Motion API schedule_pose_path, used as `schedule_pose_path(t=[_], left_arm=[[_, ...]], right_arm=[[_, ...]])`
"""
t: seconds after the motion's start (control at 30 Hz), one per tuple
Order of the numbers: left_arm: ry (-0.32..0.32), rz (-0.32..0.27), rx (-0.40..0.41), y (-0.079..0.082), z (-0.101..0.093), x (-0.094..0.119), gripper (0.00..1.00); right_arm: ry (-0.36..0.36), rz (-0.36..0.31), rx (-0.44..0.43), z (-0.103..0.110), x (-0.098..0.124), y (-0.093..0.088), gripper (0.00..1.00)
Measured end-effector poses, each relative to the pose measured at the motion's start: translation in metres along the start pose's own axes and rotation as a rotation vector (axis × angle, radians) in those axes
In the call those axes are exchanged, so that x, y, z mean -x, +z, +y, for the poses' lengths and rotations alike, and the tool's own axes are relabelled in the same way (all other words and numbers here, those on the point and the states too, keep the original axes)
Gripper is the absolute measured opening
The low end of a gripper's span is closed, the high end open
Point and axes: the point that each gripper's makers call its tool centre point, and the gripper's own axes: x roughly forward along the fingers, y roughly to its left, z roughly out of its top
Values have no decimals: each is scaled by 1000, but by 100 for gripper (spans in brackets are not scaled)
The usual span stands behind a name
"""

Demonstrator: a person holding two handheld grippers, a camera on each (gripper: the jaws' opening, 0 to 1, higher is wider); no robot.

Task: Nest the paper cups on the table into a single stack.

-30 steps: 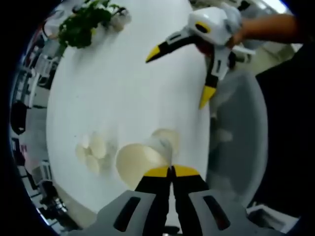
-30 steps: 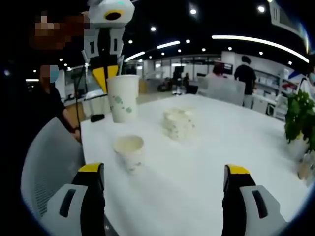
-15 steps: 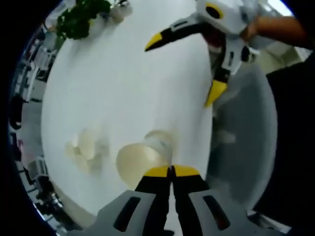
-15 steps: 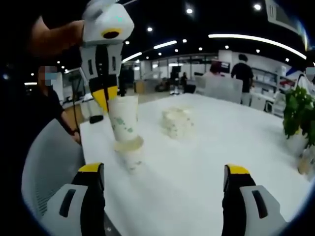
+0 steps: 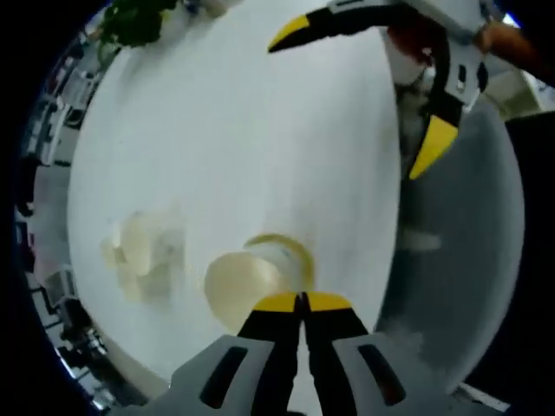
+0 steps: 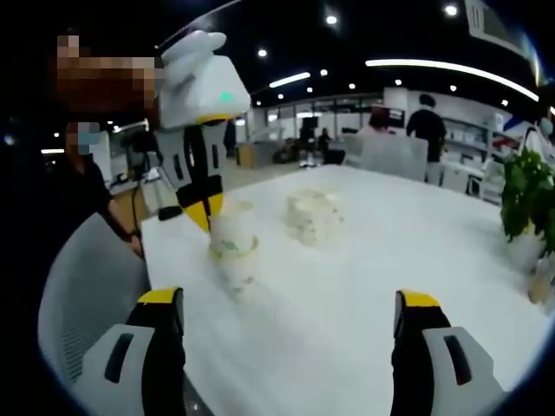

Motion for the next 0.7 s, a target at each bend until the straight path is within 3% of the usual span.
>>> schedule_pose_path(t=[0.1,0.43,0.7], left_arm=[[20,13,-18,-2,5,-4,0],[-27,14,30,-7,-4,-34,0],[-8,-35,31,-2,-1,-32,1]], right_arm=[[3,3,0,1,-1,0,100],[7,12,7,-1,-2,-1,100],[5,26,10,-3,1,-6,99]])
